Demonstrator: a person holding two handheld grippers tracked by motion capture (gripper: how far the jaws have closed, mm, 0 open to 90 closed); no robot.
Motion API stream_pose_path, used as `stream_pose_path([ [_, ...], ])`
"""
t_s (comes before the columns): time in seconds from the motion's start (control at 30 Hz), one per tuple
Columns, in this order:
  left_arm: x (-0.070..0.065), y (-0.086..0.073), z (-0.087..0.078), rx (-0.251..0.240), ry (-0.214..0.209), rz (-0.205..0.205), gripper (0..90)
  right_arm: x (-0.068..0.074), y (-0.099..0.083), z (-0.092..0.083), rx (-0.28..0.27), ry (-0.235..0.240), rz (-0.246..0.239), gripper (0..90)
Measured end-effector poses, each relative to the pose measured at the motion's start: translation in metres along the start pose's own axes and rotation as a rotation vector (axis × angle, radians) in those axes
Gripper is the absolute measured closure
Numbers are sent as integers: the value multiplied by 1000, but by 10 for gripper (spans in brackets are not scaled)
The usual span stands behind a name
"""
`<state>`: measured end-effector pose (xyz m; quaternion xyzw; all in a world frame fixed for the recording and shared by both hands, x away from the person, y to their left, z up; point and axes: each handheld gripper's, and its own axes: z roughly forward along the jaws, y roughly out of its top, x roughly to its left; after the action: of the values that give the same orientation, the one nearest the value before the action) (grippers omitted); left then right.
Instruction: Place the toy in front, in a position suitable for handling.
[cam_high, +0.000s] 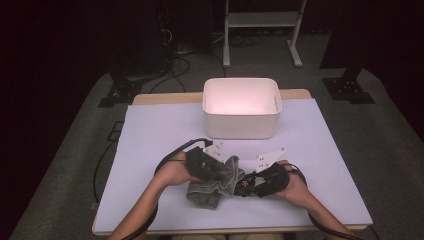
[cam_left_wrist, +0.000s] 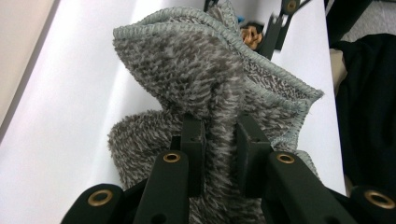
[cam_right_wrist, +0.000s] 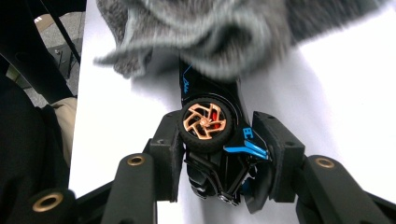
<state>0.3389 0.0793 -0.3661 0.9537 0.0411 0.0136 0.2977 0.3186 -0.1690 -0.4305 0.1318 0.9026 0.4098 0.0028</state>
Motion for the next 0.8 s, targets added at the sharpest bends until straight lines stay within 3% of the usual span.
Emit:
stream_pose_path([
  [0.53, 10, -53, -23, -24, 42, -124, 762, -1, 0, 0, -2, 5, 13, 542],
  [0.67, 8, -49, -24, -26, 40, -112, 762, -2, 0, 0, -5, 9, 20, 542],
  [0.8, 4, -32, -21, -29, 32, -69, 762, -2, 0, 0, -4, 7, 25, 541],
])
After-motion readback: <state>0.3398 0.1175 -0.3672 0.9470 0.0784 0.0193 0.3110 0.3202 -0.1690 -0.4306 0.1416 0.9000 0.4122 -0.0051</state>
